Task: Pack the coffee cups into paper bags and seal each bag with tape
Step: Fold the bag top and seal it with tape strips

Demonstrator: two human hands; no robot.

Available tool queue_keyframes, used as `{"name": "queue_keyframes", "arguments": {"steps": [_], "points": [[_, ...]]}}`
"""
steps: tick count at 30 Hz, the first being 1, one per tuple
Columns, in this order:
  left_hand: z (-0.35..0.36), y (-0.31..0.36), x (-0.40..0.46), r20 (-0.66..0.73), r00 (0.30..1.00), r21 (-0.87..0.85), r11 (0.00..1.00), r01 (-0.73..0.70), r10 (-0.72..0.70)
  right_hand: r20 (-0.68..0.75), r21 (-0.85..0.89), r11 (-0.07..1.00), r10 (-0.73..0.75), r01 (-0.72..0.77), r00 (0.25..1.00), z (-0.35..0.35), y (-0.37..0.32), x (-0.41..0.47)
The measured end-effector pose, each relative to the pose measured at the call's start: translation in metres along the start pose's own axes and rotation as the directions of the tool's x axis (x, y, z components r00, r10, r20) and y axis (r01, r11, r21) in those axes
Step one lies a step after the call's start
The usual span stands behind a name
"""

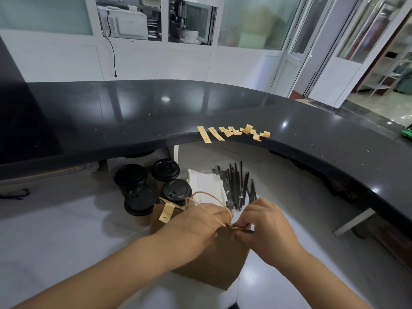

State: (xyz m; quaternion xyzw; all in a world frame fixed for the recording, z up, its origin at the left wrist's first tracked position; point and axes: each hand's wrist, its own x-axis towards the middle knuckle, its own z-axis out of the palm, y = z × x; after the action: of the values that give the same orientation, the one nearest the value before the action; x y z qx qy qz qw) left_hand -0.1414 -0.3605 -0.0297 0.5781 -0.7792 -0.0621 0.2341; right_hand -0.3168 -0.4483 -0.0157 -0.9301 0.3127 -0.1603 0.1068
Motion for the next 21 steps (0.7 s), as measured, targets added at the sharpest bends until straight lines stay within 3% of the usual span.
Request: {"name": "queue_keyframes", "arguments": {"steps": [4,7,9,11,13,15,17,19,21], "points": [[-0.010,-0.009,-0.023,-0.079,0.992,-0.021,0.995,-0.096,0.094,0.062,-0.027,1.000,0.012,-0.010,0.998,-0.001,0.000,0.001],[-0.029,-0.019,-0.039,-0.232,0.966,-0.068,0.989,-0.131,0.112,0.068,-0.025,0.999,0.033,-0.032,0.997,-0.002,-0.004,0.002],[-0.049,-0.026,-0.043,-0.370,0.928,-0.170,0.985,-0.013,-0.051,0.066,-0.017,0.998,0.054,-0.053,0.996,-0.003,-0.007,0.001],[-0.065,-0.039,-0.041,-0.408,0.857,-0.340,0.924,0.176,-0.313,0.066,-0.017,0.997,0.075,-0.074,0.995,-0.004,-0.011,0.000],[-0.071,-0.054,-0.039,-0.332,0.840,-0.380,0.875,0.298,-0.430,0.075,-0.024,0.995,0.102,-0.100,0.992,-0.006,-0.014,0.000],[-0.073,-0.066,-0.038,-0.191,0.888,-0.396,0.860,0.321,-0.419,0.092,-0.043,0.991,0.129,-0.125,0.987,-0.008,-0.016,-0.001],[-0.074,-0.069,-0.042,0.009,0.917,-0.580,0.745,0.331,-0.400,0.061,-0.117,0.985,0.131,-0.123,0.989,-0.008,-0.019,-0.002],[-0.075,-0.073,-0.048,0.152,0.927,-0.648,0.674,0.355,-0.342,-0.145,-0.136,0.979,0.130,-0.150,0.981,-0.007,-0.029,-0.008],[-0.069,-0.080,-0.055,0.213,0.929,-0.560,0.741,0.370,-0.303,-0.463,0.006,0.995,0.088,-0.097,0.882,-0.002,-0.048,-0.017]]}}
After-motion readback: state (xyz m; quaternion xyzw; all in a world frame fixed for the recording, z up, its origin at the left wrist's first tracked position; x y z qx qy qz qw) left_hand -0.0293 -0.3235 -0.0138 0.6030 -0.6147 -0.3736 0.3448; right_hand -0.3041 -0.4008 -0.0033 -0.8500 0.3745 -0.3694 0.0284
